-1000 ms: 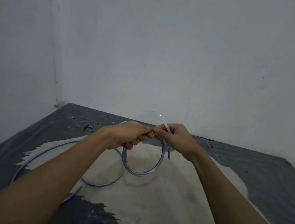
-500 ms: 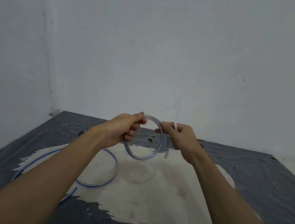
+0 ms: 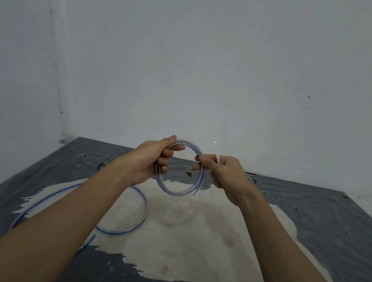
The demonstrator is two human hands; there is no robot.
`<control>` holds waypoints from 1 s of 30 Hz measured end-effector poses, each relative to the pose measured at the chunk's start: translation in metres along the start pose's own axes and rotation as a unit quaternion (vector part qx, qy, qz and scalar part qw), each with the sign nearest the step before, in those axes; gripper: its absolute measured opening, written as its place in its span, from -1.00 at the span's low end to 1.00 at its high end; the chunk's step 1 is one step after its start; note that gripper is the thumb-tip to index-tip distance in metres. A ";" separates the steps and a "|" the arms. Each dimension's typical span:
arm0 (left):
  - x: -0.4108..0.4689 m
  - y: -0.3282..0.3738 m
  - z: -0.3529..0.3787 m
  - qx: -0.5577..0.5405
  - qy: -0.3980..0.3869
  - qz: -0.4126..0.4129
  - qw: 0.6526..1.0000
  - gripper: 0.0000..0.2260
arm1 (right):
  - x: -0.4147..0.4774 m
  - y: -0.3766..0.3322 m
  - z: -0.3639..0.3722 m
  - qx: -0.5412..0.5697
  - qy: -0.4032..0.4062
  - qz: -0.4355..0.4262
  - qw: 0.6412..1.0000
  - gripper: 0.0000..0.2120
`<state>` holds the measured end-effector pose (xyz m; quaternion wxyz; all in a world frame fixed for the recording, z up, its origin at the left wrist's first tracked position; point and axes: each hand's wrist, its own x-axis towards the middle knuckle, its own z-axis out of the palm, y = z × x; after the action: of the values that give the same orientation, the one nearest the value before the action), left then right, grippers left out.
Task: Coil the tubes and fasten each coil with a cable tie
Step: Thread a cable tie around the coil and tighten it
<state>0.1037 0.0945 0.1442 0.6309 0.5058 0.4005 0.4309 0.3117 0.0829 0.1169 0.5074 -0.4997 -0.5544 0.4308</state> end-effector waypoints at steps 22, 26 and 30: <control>0.007 -0.014 0.010 0.057 0.149 0.036 0.987 -0.74 | 0.002 0.003 0.000 -0.002 0.008 0.024 1.000 -0.81; 0.011 -0.014 0.007 -0.070 0.097 -0.020 0.993 -0.78 | 0.008 0.007 0.000 0.003 0.073 0.016 0.997 -0.87; 0.011 -0.013 0.003 -0.147 -0.004 -0.010 0.989 -0.84 | 0.007 0.006 0.001 0.039 0.082 0.037 0.995 -0.85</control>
<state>0.1115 0.1027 0.1315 0.7040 0.4052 0.3355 0.4771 0.3120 0.0904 0.1113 0.5541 -0.5336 -0.4742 0.4283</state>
